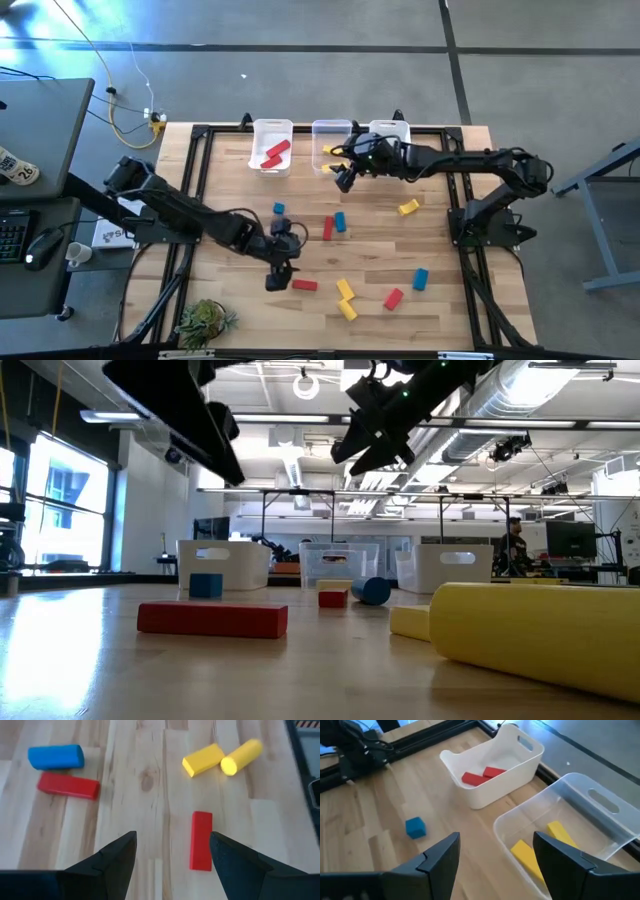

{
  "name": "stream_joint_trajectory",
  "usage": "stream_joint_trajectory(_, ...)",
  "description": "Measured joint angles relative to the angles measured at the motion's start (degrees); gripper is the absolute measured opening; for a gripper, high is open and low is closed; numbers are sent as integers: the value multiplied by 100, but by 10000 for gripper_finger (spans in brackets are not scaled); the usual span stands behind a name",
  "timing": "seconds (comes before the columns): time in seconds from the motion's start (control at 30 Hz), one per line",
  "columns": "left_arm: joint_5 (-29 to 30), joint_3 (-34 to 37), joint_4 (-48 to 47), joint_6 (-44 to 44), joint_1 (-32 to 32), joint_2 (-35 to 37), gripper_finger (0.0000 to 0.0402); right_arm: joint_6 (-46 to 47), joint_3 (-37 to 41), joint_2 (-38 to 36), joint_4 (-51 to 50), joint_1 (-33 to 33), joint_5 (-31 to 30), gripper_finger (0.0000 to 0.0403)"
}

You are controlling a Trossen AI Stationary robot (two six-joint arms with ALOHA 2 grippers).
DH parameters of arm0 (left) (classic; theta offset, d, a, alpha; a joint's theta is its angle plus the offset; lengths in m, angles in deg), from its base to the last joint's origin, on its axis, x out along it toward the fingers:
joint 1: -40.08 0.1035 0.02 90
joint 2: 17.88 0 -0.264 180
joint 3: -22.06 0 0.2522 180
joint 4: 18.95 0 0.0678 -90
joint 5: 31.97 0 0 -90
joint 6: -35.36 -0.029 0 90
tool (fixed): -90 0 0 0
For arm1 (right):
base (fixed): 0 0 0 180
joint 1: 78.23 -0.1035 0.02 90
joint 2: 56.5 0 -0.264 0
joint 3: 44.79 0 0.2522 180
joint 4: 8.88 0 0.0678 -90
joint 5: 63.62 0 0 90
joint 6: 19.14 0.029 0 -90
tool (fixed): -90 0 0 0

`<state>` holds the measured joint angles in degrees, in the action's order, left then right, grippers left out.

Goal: Sort & place blocks by color
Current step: Put the red block into the left white bin

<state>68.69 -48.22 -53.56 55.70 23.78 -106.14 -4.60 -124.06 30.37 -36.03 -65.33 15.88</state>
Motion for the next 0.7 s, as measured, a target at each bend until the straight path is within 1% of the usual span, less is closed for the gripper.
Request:
stream_joint_trajectory(0.27,-196,0,466,-334,0,-679,236,383,0,0,-51,-140,-19,239)
stream_joint_trajectory(0.47,-477,0,787,-410,0,-1132,236,601,0,2,-299,-231,-43,239)
stream_joint_trajectory(0.6,-766,0,1036,-494,-1,-1432,236,623,0,2,-501,-294,-48,239)
stream_joint_trajectory(0.7,-834,0,1192,-507,-36,-1578,236,721,0,2,-620,-326,-102,239)
